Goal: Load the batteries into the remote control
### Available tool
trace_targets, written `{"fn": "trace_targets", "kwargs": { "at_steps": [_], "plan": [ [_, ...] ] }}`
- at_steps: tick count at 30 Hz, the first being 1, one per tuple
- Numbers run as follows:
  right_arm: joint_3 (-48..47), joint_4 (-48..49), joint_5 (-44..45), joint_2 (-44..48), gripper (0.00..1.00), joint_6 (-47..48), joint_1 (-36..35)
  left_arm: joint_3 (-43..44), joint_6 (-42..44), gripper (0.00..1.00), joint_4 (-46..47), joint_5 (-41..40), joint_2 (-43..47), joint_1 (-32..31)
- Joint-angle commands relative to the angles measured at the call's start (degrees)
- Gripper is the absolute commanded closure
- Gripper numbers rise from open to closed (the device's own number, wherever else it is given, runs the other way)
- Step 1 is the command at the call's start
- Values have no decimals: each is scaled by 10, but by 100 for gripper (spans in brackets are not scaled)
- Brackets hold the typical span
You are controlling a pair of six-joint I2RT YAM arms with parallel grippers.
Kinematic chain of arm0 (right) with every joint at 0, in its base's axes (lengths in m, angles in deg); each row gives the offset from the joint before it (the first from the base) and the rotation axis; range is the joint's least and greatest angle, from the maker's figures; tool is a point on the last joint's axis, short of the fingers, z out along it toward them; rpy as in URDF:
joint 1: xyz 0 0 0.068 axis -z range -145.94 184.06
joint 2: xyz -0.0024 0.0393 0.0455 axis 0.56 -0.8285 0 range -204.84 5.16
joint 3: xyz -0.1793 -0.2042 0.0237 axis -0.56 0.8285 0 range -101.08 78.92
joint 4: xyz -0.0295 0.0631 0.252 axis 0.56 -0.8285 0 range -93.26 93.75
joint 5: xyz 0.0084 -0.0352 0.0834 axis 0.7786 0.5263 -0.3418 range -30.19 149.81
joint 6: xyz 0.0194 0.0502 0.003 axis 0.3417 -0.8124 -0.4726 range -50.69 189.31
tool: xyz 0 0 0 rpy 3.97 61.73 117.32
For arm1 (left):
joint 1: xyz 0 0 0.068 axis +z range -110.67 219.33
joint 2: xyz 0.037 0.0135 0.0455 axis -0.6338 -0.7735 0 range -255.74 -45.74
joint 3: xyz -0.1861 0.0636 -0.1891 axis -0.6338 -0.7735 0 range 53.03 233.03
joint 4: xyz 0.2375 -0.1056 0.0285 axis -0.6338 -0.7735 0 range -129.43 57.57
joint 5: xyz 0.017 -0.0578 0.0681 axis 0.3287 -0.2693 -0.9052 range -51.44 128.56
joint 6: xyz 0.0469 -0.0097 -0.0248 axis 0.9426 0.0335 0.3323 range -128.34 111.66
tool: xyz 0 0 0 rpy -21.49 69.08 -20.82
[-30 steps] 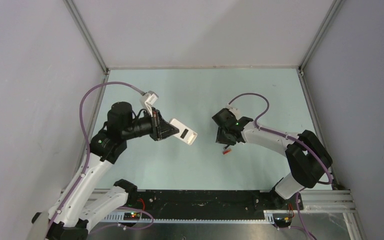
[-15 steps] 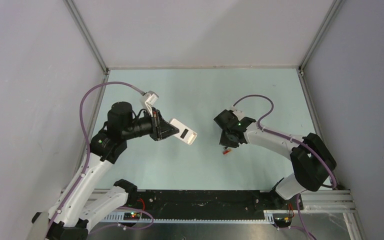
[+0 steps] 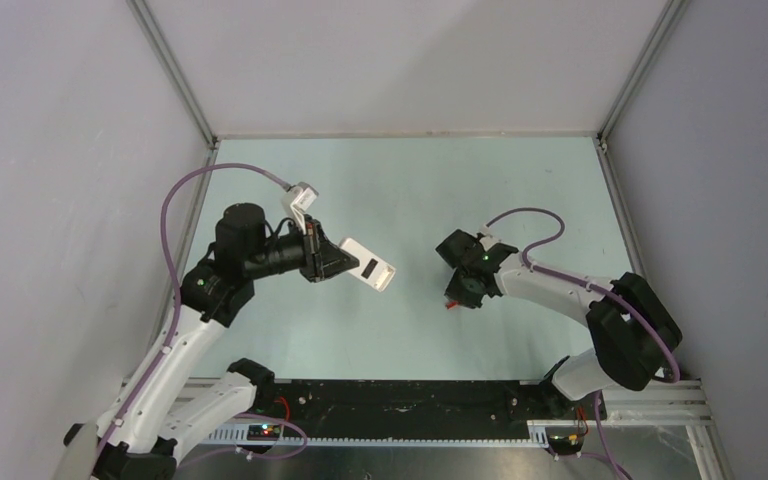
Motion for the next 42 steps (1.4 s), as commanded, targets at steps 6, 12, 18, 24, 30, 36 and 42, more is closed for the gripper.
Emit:
{"fn": "trace_targets", "kwargs": {
  "at_steps": [6, 12, 18, 24, 30, 36, 42],
  "plan": [
    [21, 26, -42, -36, 70, -120, 12, -4, -11, 100, 18, -4, -7, -1],
    [29, 36, -47, -50, 72, -128, 18, -4, -15, 100, 18, 0, -21, -2],
    [33, 37, -52, -63, 72, -135, 28, 0, -16, 100, 18, 4, -40, -1],
    [33, 29, -53, -62, 74, -135, 30, -1, -17, 100, 18, 2, -51, -1],
    [33, 24, -59, -73, 96, -122, 30, 1, -25, 100, 18, 12, -72, -2],
    [33, 22, -43, -58, 100, -114, 27, 2, -27, 100, 18, 25, -95, -2],
    [24, 13, -35, -41, 47, -99, 25, 1, -28, 100, 18, 24, -106, -1]
  ]
}}
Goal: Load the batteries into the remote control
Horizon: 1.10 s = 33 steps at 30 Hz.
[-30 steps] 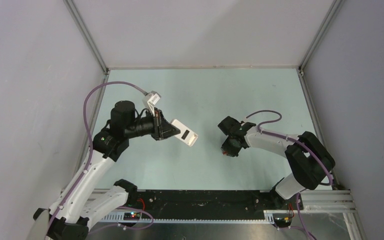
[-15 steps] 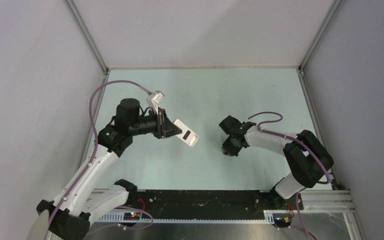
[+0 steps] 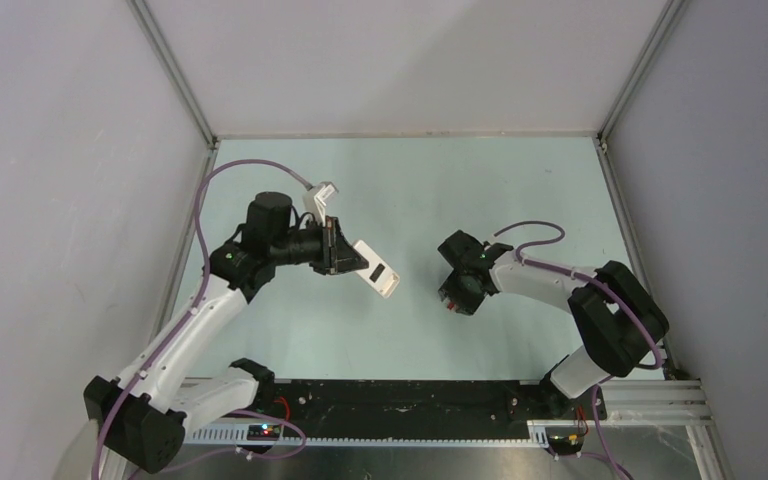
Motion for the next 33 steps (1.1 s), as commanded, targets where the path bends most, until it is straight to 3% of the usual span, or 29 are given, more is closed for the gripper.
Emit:
{"fn": "trace_targets", "kwargs": {
  "at_steps": [1, 4, 9, 17, 23, 26, 33],
  "plan": [
    [-1, -24, 30, 13, 42, 18, -5, 4, -7, 100, 18, 17, -2, -1],
    [-1, -19, 29, 50, 28, 29, -13, 7, -10, 100, 18, 18, -2, -1],
    [0, 33, -6, 154, 24, 108, -25, 18, -20, 100, 17, 37, -4, -1],
    [-1, 299, -257, 310, 15, 351, -87, 62, -55, 100, 18, 143, -5, -1],
    [-22, 345, -336, 313, 10, 420, -96, 87, -41, 99, 18, 218, 14, -3],
    [-41, 343, -370, 311, 15, 443, -97, 98, -41, 98, 18, 246, 25, -2],
    [-44, 368, -491, 329, 56, 448, -99, 129, -46, 94, 18, 273, 34, -6]
  ]
}}
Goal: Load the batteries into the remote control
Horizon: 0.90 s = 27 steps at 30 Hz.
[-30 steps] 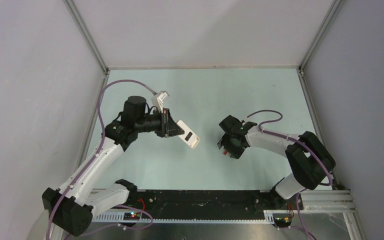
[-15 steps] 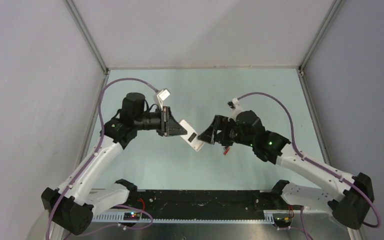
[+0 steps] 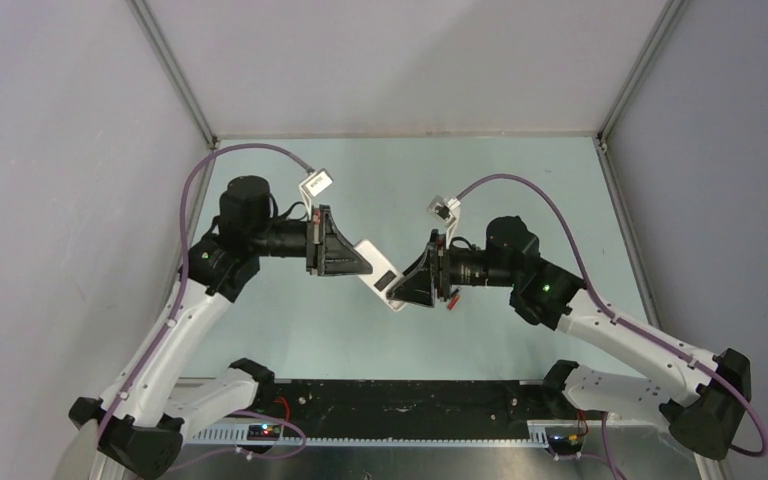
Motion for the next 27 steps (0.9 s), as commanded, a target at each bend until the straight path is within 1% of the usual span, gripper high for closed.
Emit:
{"fn": "trace_targets", "kwargs": {
  "at_steps": [1, 2, 3, 4, 5, 6, 7, 8, 9, 10, 11, 12, 13, 14, 15, 16, 17, 18, 19, 20, 21, 23, 27],
  "plan": [
    [-27, 52, -115, 17, 60, 19, -3, 39, -6, 94, 15, 49, 14, -8],
    [-27, 58, -121, 18, 69, 15, -3, 44, -5, 92, 15, 50, 12, -12],
    [-27, 68, -131, 18, 74, 6, -3, 46, -6, 92, 16, 49, 12, -14],
    [-27, 73, -135, 17, 81, -3, -2, 49, -8, 91, 17, 48, 10, -18],
    [-27, 82, -139, 17, 86, -9, 0, 50, -12, 90, 19, 43, 9, -19],
    [-27, 87, -141, 17, 93, -20, 0, 52, -16, 87, 21, 35, 9, -22],
    [-27, 96, -141, 16, 95, -27, 0, 53, -24, 83, 22, 29, 9, -23],
    [-27, 103, -141, 15, 99, -46, -1, 55, -30, 66, 27, 13, 9, -26],
    [-27, 121, -140, 12, 100, -56, -1, 55, -42, 58, 29, 4, 11, -28],
    [-27, 127, -139, 10, 100, -79, -1, 54, -47, 42, 38, -9, 14, -31],
    [-27, 141, -135, 5, 100, -90, -1, 53, -58, 34, 43, -16, 16, -35],
    [-27, 150, -134, 1, 100, -117, 0, 50, -64, 23, 52, -35, 22, -38],
    [-27, 170, -133, -8, 100, -132, 1, 48, -83, 19, 59, -48, 30, -42],
    [-27, 190, -131, -17, 100, -159, 1, 39, -98, 14, 81, -78, 34, -43],
    [-27, 200, -126, -22, 100, -173, 1, 34, -135, 14, 94, -97, 42, -44],
    [-27, 221, -120, -31, 100, -199, 1, 17, -159, 15, 122, -130, 45, -44],
    [-27, 231, -118, -36, 100, -210, 3, 7, -209, 17, 138, -145, 52, -44],
    [-27, 248, -112, -46, 100, -232, 5, -19, -269, 24, 178, -175, 56, -44],
    [-27, 254, -109, -50, 100, -242, 9, -56, -302, 27, 205, -185, 68, -44],
    [-27, 259, -103, -59, 100, -259, 17, -74, -358, 33, 274, -201, 74, -44],
    [-27, 261, -101, -64, 100, -265, 20, -100, -376, 36, 307, -223, 86, -44],
    [-27, 261, -93, -74, 100, -286, 29, -118, -390, 40, 316, -255, 103, -44],
    [-23, 269, -74, -83, 100, -307, 36, -143, -397, 42, 317, -304, 131, -44]
  ]
}}
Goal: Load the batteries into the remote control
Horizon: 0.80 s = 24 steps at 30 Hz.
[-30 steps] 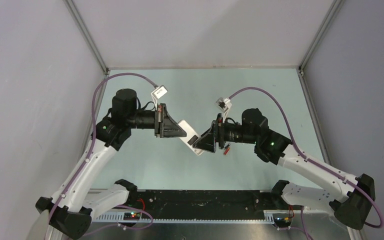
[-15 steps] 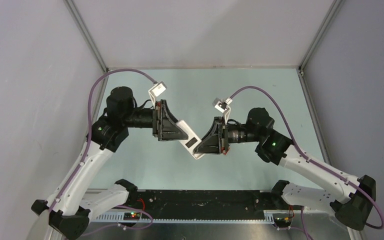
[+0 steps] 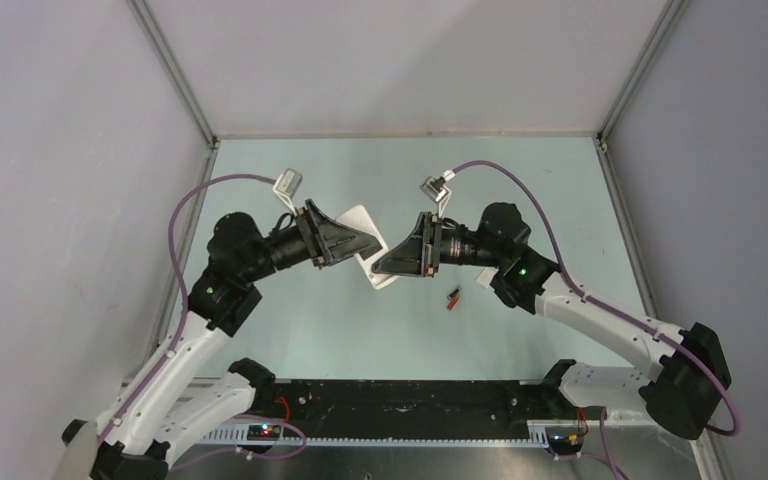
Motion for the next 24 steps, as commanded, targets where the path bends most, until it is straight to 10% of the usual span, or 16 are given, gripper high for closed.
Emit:
{"fn": "trace_targets", "kwargs": {
  "at_steps": [1, 12, 19, 24],
  "plan": [
    [-18, 58, 24, -5, 100, -50, 7, -14, -57, 44, 73, -86, 37, -2],
    [-10, 38, 35, -25, 98, -62, 8, -21, -22, 99, 65, -94, 14, -2],
    [-7, -37, 55, -14, 34, -37, 30, -5, 72, 100, -33, -144, 11, -2],
    [27, -175, 123, 61, 26, -7, 84, -10, 133, 100, -72, -177, 9, 1]
  ]
}}
